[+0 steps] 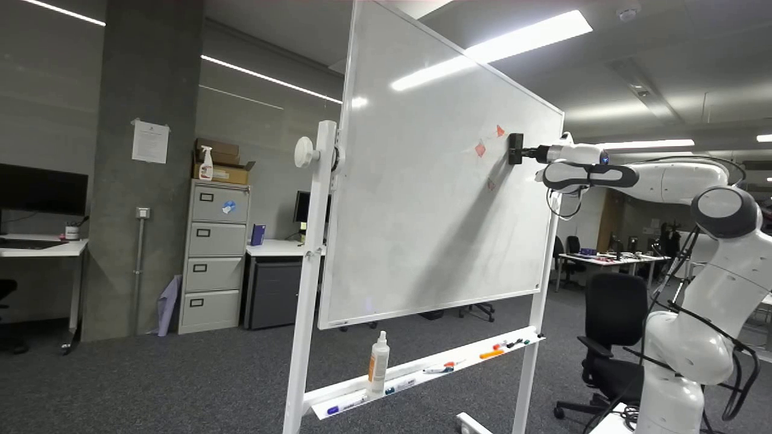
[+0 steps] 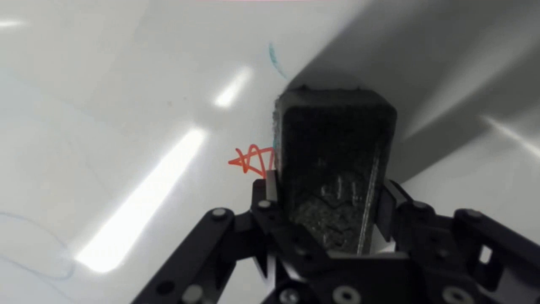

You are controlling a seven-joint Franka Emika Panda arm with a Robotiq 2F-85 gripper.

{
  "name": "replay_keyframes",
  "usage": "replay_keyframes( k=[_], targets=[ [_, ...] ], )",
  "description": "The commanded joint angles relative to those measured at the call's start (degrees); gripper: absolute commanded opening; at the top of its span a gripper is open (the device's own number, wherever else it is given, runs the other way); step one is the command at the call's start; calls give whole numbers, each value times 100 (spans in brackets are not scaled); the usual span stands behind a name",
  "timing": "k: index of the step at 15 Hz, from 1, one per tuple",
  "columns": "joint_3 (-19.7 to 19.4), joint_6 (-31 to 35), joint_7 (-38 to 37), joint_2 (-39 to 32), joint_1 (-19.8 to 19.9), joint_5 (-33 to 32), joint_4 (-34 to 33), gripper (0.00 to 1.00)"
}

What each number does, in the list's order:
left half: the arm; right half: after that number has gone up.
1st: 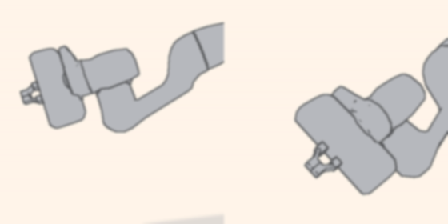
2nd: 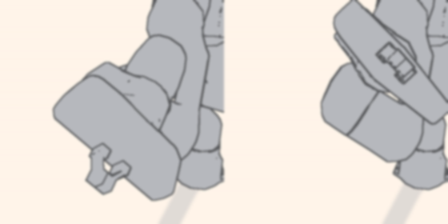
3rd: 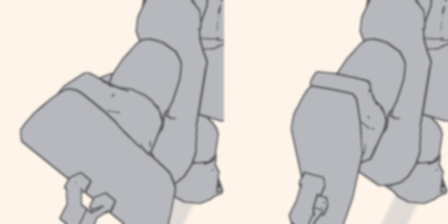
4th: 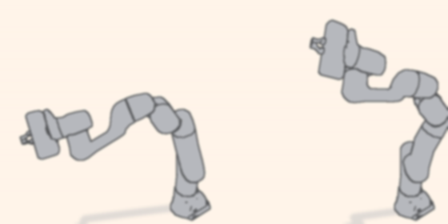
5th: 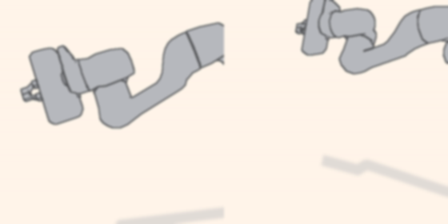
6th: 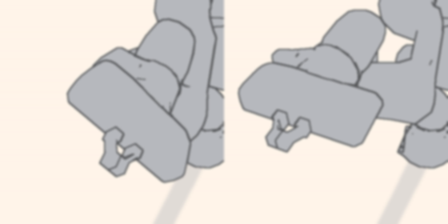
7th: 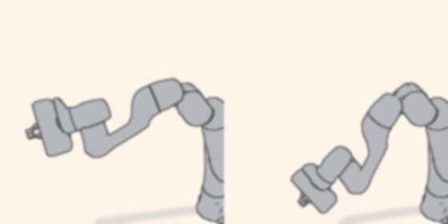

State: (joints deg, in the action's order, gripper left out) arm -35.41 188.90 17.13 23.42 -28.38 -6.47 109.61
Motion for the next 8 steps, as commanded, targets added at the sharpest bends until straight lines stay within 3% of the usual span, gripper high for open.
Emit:
replay_keyframes(
  k=[1,8],
  targets=[
    [-23,-175,-118,-419,16,126,-392,31],
    [394,-144,-129,-363,82,61,-134,31]
  ],
)
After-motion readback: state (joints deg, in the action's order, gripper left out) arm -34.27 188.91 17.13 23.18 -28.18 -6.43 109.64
